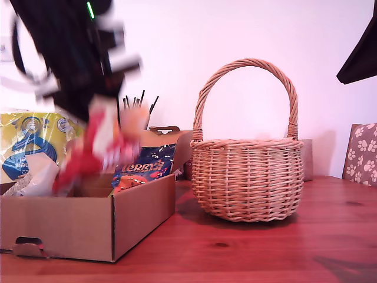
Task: Move the bags of Easter eggs from the cardboard box on the left into the woven basket on the right side.
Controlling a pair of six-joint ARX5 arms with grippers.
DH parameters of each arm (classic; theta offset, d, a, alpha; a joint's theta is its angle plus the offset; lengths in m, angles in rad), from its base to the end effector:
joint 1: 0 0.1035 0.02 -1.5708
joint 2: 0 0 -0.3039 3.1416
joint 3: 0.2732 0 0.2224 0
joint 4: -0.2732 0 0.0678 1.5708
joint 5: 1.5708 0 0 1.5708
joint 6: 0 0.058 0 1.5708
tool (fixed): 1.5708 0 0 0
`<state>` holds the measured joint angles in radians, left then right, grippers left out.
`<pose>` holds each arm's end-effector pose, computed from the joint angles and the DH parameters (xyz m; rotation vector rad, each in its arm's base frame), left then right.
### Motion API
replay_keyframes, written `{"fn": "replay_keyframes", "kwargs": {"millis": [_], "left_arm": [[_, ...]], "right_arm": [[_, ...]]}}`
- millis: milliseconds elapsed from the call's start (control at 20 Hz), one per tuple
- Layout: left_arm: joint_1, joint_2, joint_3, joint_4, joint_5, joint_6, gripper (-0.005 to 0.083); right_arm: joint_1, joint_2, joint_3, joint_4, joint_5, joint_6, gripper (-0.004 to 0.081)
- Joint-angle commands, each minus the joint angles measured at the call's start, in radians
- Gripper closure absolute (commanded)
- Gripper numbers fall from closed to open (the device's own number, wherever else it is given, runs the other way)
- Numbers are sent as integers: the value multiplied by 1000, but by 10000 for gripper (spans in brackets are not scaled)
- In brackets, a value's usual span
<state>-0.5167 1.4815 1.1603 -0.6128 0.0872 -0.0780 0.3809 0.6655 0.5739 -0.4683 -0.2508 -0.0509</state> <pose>0.2494 -0.1475 0.2946 0.1317 0.9457 -0.5217 0.0919 0.0523 0.2655 -0.0849 0.5522 0.6293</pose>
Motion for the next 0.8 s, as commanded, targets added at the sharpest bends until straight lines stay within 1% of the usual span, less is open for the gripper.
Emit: {"fn": "replay_keyframes", "kwargs": {"millis": [0,100,200,250,350,550,650,750], "left_arm": [[2,-16,-8,46,2,37,733],[1,-43,-8,130,45,52,733],[-10,-45,-8,216,132,52,732],[-25,-43,-8,256,157,52,732],[-60,-35,-8,347,163,60,732],[-96,-3,-8,539,186,60,732],[-113,28,-8,620,205,58,732],[-137,71,-8,713,204,58,731]], "right_arm": [[-2,-1,-21,6,2,-2,775],[-2,-1,-21,5,2,-2,775],[-2,-1,-21,3,2,-2,775],[-2,-1,-21,1,3,-1,777],[-2,-2,-21,-3,3,2,780],[-2,-3,-20,-2,2,2,780],[-3,-6,-18,0,3,33,780],[-3,-24,-11,6,2,57,780]]}}
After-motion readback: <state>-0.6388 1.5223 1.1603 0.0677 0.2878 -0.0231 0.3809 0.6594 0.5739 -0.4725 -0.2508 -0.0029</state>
